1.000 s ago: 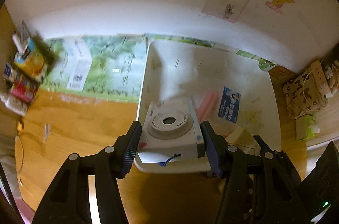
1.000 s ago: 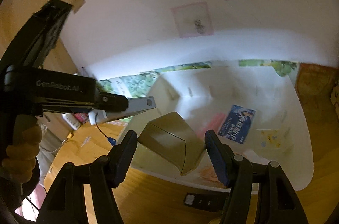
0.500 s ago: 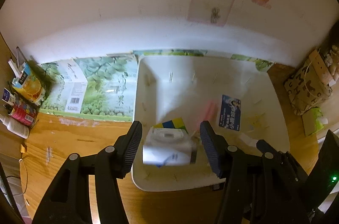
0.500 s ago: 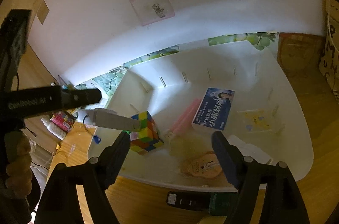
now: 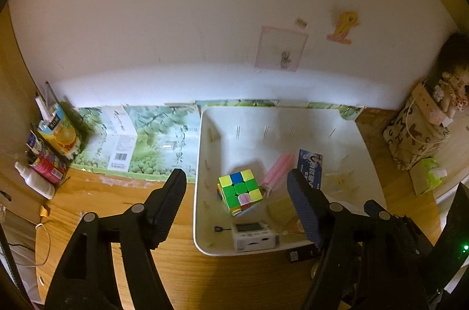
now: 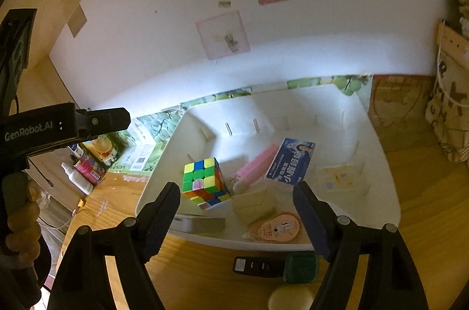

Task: Organize rigid objects
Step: 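Carry both over the bin, open left tool dropping lens toy while right drops beige block, then move both tools back toward the gold compact and charger on the desk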

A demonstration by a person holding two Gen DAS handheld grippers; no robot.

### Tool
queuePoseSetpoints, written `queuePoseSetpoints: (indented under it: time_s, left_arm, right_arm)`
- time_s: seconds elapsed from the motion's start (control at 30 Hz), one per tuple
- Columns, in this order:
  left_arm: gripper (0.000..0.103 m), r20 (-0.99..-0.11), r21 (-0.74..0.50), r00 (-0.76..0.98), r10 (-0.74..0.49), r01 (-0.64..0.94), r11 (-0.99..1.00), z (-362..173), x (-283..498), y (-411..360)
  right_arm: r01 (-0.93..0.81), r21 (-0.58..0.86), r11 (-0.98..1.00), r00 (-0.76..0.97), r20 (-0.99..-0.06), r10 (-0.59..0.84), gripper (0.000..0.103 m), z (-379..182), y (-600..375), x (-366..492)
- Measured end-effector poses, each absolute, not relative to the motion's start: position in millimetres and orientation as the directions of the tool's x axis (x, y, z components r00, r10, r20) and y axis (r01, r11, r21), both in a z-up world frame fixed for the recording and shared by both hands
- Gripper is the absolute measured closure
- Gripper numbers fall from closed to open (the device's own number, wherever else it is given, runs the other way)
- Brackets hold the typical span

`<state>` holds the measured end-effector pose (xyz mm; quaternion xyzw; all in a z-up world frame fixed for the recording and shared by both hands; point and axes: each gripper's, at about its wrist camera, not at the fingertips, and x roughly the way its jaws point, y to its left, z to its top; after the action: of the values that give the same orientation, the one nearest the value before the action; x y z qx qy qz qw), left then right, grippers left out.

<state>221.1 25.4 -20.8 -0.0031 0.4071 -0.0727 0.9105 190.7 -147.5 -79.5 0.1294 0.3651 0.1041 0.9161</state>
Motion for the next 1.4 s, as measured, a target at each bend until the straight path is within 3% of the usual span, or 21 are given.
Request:
queuePoseSetpoints:
  time_s: [0.47,0.77,1.1,1.4]
  left_arm:
    - [0.028,-0.683,-0.132,0.698,-0.213,0.169,0.977,-10,176,47]
    - [0.024,-0.752,-0.161,0.605,-0.263,0.218,0.963,-25,167,54]
    - [0.022,-0.837,-0.167,0.458,-0.300,0.307,0.937,-63,167,45]
    - [0.021,-0.889,-0.204,0.338,-0.308,0.309,0.929,-94,170,25]
  right_arm:
    - [-0.060,0.223,0.973,0.786,-0.590,0.184,0.023,-45,-152,142]
    - [0.015,0.201,0.979,0.822,-0.560,0.103,0.023,-43,-154,117]
    - [0.138,0.202,0.970,0.810,-0.586,0.007,0.023,-67,-162,85]
    - [0.110,0.067,0.992,0.757,-0.652,-0.040,0.023,-106,-165,67]
